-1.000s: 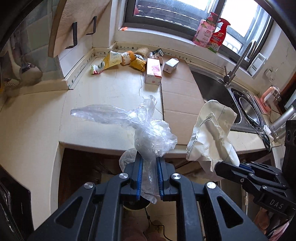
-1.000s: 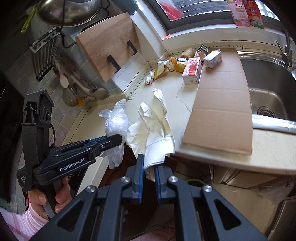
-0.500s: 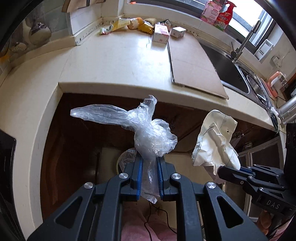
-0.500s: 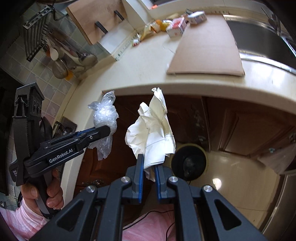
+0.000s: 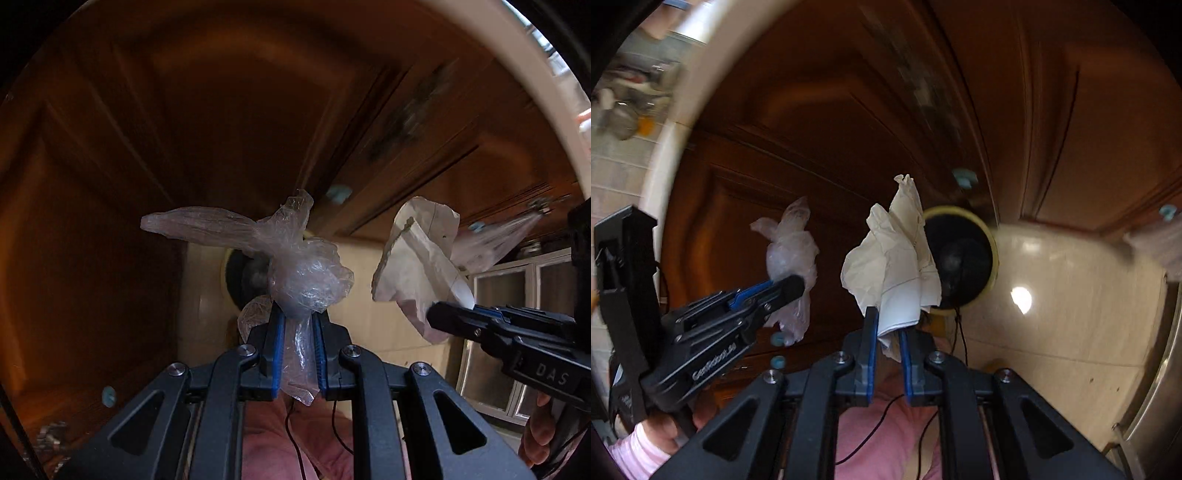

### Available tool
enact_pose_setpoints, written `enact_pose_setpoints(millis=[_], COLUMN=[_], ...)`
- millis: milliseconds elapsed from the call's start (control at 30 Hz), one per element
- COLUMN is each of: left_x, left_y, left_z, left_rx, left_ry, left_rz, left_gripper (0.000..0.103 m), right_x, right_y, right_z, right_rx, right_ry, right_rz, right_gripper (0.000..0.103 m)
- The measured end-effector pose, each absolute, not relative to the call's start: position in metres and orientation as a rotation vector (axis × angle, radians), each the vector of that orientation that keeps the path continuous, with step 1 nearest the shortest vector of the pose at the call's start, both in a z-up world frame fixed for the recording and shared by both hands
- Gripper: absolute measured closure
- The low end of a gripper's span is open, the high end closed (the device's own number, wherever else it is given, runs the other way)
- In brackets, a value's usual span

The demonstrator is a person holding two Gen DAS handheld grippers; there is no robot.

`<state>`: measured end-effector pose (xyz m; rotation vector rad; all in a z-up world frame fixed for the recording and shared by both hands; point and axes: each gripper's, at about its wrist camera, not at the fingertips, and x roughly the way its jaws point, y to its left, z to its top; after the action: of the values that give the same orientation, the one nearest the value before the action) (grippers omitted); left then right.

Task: Collect trash
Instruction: 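Carry the plastic bag and white tissue down over the trash bin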

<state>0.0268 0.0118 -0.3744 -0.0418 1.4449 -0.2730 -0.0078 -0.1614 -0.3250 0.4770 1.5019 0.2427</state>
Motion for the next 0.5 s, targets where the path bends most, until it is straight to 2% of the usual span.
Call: enact_pose_setpoints(millis=[100, 400, 500], left_x=[0.02, 0.036, 0.044], left_y=[0.015, 0.014, 0.011], left_z=[-0.398, -0.45, -0.48], left_rx=[-0.033, -0.005, 0.011], left_ry=[1.488, 1.508, 1.511], left_rz=[-0.266, -0.284, -0.286], left_gripper=[0.091, 0.089, 0.088], right_x=[-0.013, -0.007, 0.004], right_y=[-0.158, -0.135, -0.132], right_z=[-0.357, -0.401, -0.425], right_rx=[0.508, 0.404, 0.386], right_ry=[1.549, 1.576, 1.586], right_rz=[0.231, 0.255, 0.251], right_gripper=[0.092, 0.091, 0.088])
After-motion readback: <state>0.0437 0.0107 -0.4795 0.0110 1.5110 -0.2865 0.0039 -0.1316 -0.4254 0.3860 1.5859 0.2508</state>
